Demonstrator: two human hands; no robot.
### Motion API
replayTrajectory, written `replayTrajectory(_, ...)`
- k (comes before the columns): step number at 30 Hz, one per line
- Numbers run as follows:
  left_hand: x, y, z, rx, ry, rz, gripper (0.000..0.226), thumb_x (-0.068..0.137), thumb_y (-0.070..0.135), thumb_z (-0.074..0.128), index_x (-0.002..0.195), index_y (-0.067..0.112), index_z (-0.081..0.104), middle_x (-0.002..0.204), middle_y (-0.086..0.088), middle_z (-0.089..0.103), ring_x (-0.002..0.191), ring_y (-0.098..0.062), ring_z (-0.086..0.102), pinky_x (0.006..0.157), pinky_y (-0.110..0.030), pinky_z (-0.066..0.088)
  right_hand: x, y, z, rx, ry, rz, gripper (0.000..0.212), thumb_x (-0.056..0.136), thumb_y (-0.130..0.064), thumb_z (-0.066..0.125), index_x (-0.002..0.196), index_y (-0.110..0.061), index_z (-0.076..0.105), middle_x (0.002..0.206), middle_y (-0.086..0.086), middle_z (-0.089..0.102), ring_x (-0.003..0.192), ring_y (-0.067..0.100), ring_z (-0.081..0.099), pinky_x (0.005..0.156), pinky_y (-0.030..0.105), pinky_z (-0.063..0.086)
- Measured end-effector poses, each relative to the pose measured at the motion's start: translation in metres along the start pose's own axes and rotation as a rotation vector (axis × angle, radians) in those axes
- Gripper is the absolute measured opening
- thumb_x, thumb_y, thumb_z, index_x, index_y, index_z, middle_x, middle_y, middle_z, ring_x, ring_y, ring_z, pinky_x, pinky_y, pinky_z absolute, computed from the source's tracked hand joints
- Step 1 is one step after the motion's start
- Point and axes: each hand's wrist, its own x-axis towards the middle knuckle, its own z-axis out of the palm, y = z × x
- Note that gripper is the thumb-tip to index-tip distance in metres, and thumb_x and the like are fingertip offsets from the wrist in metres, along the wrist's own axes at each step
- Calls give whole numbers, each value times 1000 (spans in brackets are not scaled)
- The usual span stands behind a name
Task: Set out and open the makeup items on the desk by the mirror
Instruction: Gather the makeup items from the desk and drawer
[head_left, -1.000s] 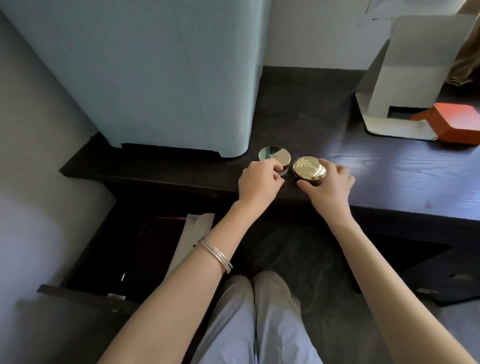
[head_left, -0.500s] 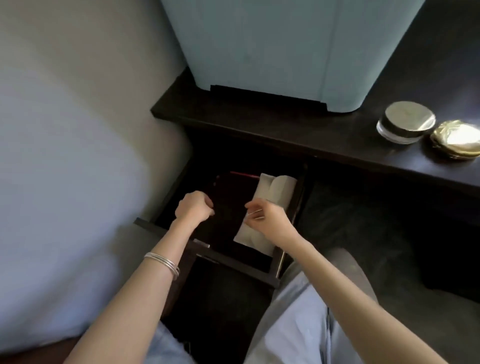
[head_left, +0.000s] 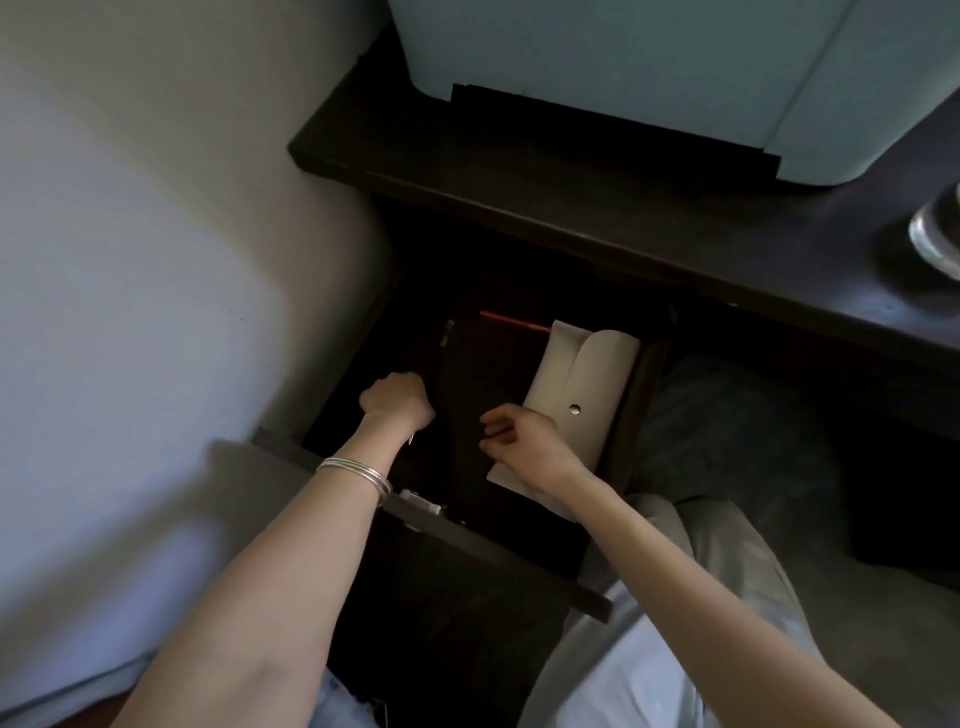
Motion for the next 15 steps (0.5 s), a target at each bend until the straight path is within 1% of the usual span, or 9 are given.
replayTrajectory(2, -6, 4, -7, -1, -17, 25, 43, 89, 35, 60, 123, 10, 53, 117, -10, 59, 108, -28, 59, 76, -33, 43, -2, 0, -4, 2, 22, -31, 36, 90, -9, 59, 126, -12, 53, 118, 5, 58, 101, 10, 55, 80, 13, 44)
replayTrajectory(4, -17, 7, -17, -48, -18, 80, 40, 88, 35, 60, 118, 10, 55, 109, -8, 61, 101, -26, 61, 76, -32, 48, -9, -5, -9, 9, 72, -82, 34, 91, -9, 57, 124, -14, 55, 114, -1, 58, 100, 7, 55, 70, 6, 41)
replayTrajectory(5, -23, 7, -22, -99, -35, 121, 34, 88, 32, 60, 114, 9, 56, 102, -6, 63, 95, -24, 63, 77, -32, 51, -15, -9, -13, 12, 104, -118, 33, 91, -8, 57, 123, -14, 56, 113, -1, 59, 101, 7, 55, 69, 4, 41)
replayTrajectory(7, -37, 7, -33, -228, -76, 217, 15, 90, 20, 60, 100, 10, 56, 89, -4, 65, 81, -19, 66, 76, -32, 53, -26, -19, -25, -27, 188, -221, 31, 91, -7, 56, 121, -14, 59, 118, 1, 59, 106, 8, 53, 75, 2, 39)
replayTrajectory(8, -48, 7, -39, -281, -94, 267, 6, 91, 15, 59, 91, 13, 54, 83, -3, 64, 74, -16, 64, 70, -29, 51, -32, -24, -32, -79, 235, -274, 31, 91, -8, 57, 121, -15, 60, 121, 2, 58, 110, 10, 52, 80, 4, 36)
replayTrajectory(9, -59, 7, -45, -313, -93, 311, 12, 91, 12, 58, 83, 16, 50, 80, -2, 63, 68, -13, 61, 63, -26, 47, -38, -27, -39, -145, 276, -318, 31, 91, -10, 58, 121, -16, 61, 124, 1, 57, 115, 13, 49, 86, 9, 32)
replayTrajectory(11, -82, 6, -59, -319, -50, 393, 21, 93, 14, 57, 77, 20, 44, 81, -2, 62, 62, -9, 54, 58, -23, 41, -49, -33, -53, -269, 327, -379, 33, 90, -14, 59, 122, -20, 60, 129, -1, 54, 124, 19, 42, 96, 19, 27)
replayTrajectory(13, -109, 9, -74, -335, -19, 469, 18, 94, 17, 56, 78, 20, 46, 80, -1, 62, 60, -8, 49, 55, -22, 37, -65, -38, -66, -355, 313, -407, 35, 91, -18, 59, 126, -22, 58, 134, -2, 52, 127, 21, 39, 104, 31, 28)
replayTrajectory(15, -138, 13, -89, -375, -14, 545, 15, 94, 18, 56, 81, 19, 48, 76, 1, 63, 57, -7, 47, 54, -20, 37, -85, -42, -77, -372, 291, -430, 33, 91, -19, 59, 123, -22, 59, 128, -2, 56, 122, 18, 47, 102, 33, 38)
